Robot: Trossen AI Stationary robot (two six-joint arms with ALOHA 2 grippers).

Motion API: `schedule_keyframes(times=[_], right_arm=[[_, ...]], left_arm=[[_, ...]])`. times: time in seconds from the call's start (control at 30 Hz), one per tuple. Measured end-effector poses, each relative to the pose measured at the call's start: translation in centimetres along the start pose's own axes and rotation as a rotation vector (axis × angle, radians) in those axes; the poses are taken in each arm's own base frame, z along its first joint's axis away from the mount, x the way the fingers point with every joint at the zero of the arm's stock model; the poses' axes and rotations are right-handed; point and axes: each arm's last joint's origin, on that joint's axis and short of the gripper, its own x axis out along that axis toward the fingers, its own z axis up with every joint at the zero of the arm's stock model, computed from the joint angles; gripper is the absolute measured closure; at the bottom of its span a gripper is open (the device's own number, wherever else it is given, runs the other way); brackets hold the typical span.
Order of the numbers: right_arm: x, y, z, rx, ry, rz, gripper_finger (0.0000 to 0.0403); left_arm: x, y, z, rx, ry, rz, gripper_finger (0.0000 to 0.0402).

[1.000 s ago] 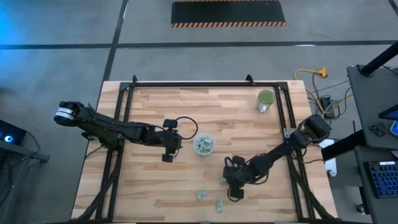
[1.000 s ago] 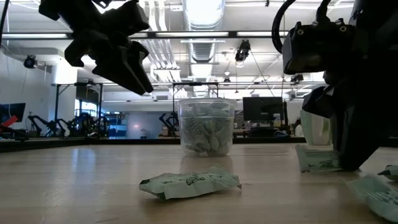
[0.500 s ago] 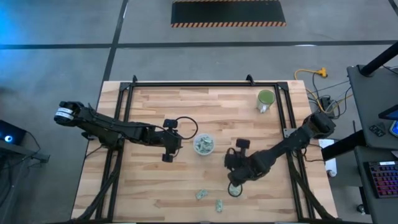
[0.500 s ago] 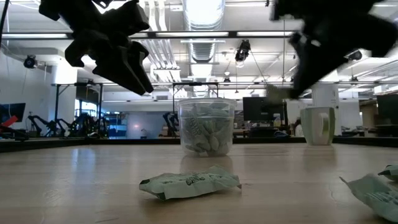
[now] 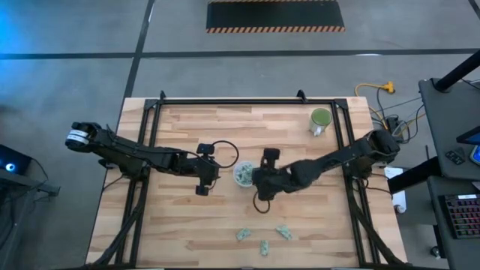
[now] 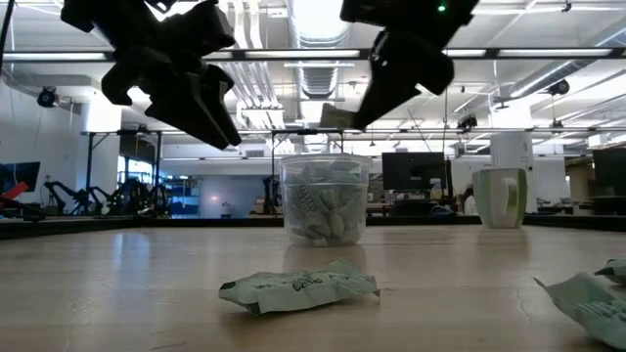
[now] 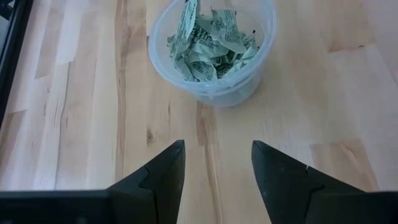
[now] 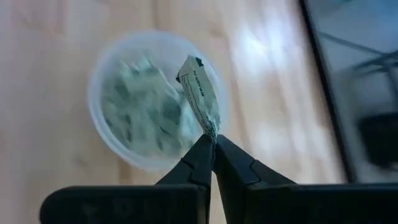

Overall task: Pick and place Stevia / Truvia into bins
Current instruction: Put the light green stevia packet into the transparent container

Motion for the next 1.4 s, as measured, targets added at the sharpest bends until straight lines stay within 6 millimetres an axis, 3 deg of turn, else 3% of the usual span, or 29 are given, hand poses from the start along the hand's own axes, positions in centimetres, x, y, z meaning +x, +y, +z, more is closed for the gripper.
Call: schedule_keyframes(times=[0.17, 0.43, 0.73, 1.4], right_arm=[[1.0, -1.1, 0.8, 0.015, -0.033, 0.088, 0.0394], [1.4, -1.0, 1.4, -0.014, -0.093, 0.116, 0.0394], [4.4, -0.8, 0.8, -0.060, -0.031, 0.113, 0.0394], [7.0, -0.1, 0.1, -0.059, 0.032, 0.223, 0.0394]], left_arm=[[0.0, 0.0, 0.0, 0.001, 0.002, -0.001, 0.0233], [0.0, 0.0, 0.0, 0.001, 0.002, -0.001, 0.0233], [0.0, 0.0, 0.0, 0.000, 0.001, 0.000, 0.0233], [0.0, 0.0, -0.1, 0.001, 0.003, 0.000, 0.0233]])
